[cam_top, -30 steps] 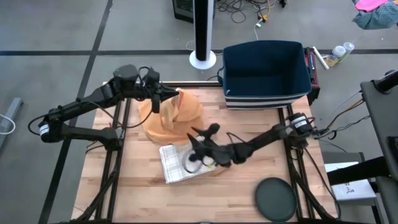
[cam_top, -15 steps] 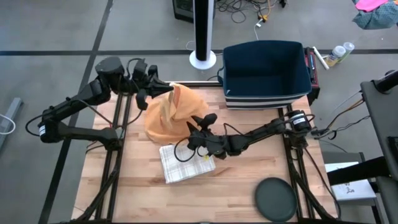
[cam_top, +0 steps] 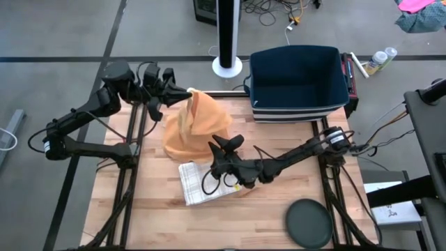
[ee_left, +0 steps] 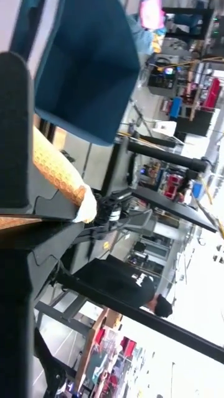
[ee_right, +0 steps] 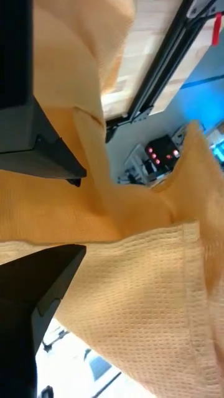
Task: Fold kitchen towel into neat rectangle
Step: Fold the orange towel
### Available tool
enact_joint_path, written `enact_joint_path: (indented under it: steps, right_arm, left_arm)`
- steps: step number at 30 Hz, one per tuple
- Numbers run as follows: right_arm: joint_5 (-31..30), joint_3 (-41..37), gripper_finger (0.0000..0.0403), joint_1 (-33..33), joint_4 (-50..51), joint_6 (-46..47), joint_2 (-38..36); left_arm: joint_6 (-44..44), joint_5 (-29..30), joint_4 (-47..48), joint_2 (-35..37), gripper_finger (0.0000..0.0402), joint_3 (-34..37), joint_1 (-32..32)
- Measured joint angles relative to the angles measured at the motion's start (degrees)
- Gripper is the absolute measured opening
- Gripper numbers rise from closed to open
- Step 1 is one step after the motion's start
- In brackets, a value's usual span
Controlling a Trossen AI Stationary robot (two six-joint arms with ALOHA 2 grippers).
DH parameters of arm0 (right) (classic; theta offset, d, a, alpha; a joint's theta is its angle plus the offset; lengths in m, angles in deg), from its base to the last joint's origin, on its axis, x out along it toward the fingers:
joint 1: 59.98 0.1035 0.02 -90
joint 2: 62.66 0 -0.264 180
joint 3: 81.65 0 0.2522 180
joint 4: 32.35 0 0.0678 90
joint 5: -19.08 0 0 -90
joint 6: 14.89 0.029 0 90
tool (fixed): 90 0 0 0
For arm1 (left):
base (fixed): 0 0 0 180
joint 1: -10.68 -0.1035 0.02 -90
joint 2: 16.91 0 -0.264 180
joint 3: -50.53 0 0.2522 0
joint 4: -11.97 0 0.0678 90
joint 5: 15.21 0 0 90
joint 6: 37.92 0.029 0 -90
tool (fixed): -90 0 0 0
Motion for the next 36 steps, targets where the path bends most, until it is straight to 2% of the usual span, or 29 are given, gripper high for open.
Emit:
enact_joint_path:
  steps: [6, 11, 15, 23, 32, 36]
  right_arm:
    - [0.1, 3.3, 0.0175, 0.2, 0.0, -6.6, 0.0]
    - [1.6, 6.9, 0.0174, -1.2, 0.0, -16.5, 0.0]
    - [3.7, 9.8, 0.0174, -2.4, 0.1, -19.8, 0.0]
    - [6.5, 12.9, 0.0174, -3.8, 1.6, -20.4, 0.1]
    - [9.0, 12.7, 0.0174, -3.8, 4.6, -19.5, 0.6]
    - [10.6, 13.8, 0.0174, -3.7, 1.1, -19.2, 0.6]
  left_arm:
    - [0.0, -1.2, -0.9, 0.0, 0.0, -1.8, 0.0]
    - [-0.7, -1.6, -1.3, 0.0, 0.0, -2.9, 0.0]
    - [-1.6, -1.6, -1.4, 0.0, 0.0, -3.4, 0.0]
    - [-3.0, -1.6, -2.1, 0.0, 0.0, -3.4, 0.0]
    - [-8.6, -1.6, -10.3, 0.0, 0.0, -3.4, 0.0]
    - [-9.2, -1.6, -10.4, 0.0, 0.0, -3.4, 0.0]
